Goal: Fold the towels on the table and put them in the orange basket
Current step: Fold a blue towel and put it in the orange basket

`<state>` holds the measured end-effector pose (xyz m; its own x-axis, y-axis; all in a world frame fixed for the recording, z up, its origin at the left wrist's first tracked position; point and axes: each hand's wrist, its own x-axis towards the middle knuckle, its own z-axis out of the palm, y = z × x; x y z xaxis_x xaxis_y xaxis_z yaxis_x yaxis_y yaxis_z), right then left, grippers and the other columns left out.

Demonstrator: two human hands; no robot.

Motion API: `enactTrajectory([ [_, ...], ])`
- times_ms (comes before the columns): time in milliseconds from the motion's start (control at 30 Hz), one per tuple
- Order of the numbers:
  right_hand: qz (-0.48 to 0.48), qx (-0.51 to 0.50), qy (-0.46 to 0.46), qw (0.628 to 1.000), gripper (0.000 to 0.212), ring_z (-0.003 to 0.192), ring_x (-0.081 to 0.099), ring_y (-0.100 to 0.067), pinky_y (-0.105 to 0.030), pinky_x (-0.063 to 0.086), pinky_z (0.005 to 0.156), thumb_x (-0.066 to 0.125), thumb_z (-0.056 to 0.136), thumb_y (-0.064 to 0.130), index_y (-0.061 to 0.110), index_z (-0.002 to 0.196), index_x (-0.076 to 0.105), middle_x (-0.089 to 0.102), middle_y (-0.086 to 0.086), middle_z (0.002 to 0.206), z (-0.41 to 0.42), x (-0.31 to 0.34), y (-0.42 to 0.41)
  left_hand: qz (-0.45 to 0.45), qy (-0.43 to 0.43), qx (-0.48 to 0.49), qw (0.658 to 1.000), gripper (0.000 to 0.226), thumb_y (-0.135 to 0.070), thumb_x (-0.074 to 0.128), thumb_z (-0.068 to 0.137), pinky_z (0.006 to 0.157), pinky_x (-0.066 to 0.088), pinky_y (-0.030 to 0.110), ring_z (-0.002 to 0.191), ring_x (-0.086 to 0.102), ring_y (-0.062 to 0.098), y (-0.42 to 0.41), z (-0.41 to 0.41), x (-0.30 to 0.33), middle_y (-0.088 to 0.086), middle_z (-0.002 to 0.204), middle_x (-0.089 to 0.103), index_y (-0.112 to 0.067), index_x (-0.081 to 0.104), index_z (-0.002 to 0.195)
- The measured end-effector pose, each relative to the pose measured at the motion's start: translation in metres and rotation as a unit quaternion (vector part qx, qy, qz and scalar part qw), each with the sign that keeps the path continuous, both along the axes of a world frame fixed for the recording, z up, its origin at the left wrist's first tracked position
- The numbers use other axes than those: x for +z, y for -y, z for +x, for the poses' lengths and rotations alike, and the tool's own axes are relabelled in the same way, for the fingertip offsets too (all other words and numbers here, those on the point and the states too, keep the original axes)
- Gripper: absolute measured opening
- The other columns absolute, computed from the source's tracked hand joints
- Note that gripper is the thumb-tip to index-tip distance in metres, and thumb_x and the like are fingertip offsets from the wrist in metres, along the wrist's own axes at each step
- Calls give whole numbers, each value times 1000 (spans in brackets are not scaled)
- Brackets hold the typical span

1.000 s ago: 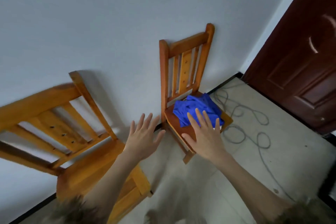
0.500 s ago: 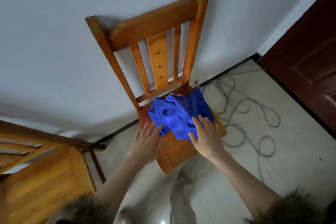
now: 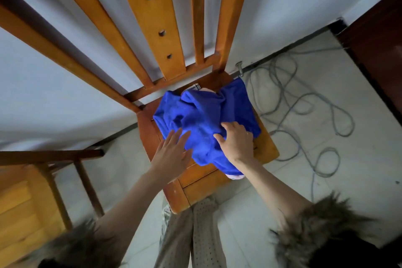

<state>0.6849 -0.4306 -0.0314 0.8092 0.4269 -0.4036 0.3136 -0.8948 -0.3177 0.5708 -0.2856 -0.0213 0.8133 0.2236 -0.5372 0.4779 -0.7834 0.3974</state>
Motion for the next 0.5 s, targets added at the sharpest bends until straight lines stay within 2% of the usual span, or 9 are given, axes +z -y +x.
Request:
enactTrajectory([
  [67, 73, -38, 31, 996, 26, 102, 56, -30, -41, 39, 83, 56, 92, 26, 12, 113, 61, 65, -7, 108, 2, -4, -4, -17, 8, 15, 1000, 55, -38, 38, 97, 117, 17, 41, 144, 14, 26, 0, 3, -8, 6, 156, 20, -20, 24, 147],
  [167, 191, -79, 37, 978, 14, 87, 61, -29, -48, 48, 77, 63, 86, 14, 8, 98, 66, 68, -7, 93, -4, -2, 0, -47, 52, 75, 995, 49, -25, 46, 96, 106, 36, 46, 134, 37, 30, -3, 9, -8, 9, 149, 33, -16, 35, 143],
  [267, 263, -56, 46, 962, 6, 71, 61, -23, -47, 51, 66, 65, 79, 14, 9, 83, 65, 66, -2, 79, -17, 5, 16, -54, 95, 126, 986, 44, -18, 48, 95, 104, 38, 41, 129, 42, 31, -7, 20, -1, 12, 144, 41, -9, 42, 138],
  [400, 274, 27, 30, 961, 5, 58, 59, -18, -39, 52, 57, 65, 74, 15, 11, 74, 62, 62, 0, 70, -31, 10, 38, -61, 97, 151, 982, 51, -18, 44, 98, 107, 31, 38, 132, 38, 33, -14, 48, 2, 14, 151, 28, -8, 28, 145],
  [500, 232, 85, -20, 969, 6, 60, 62, -18, -34, 52, 59, 65, 73, 15, 9, 75, 64, 63, -1, 72, -40, 2, 51, -59, 43, 107, 992, 60, -18, 42, 99, 109, 28, 38, 138, 28, 31, -16, 71, -7, 13, 155, 19, -11, 11, 149],
])
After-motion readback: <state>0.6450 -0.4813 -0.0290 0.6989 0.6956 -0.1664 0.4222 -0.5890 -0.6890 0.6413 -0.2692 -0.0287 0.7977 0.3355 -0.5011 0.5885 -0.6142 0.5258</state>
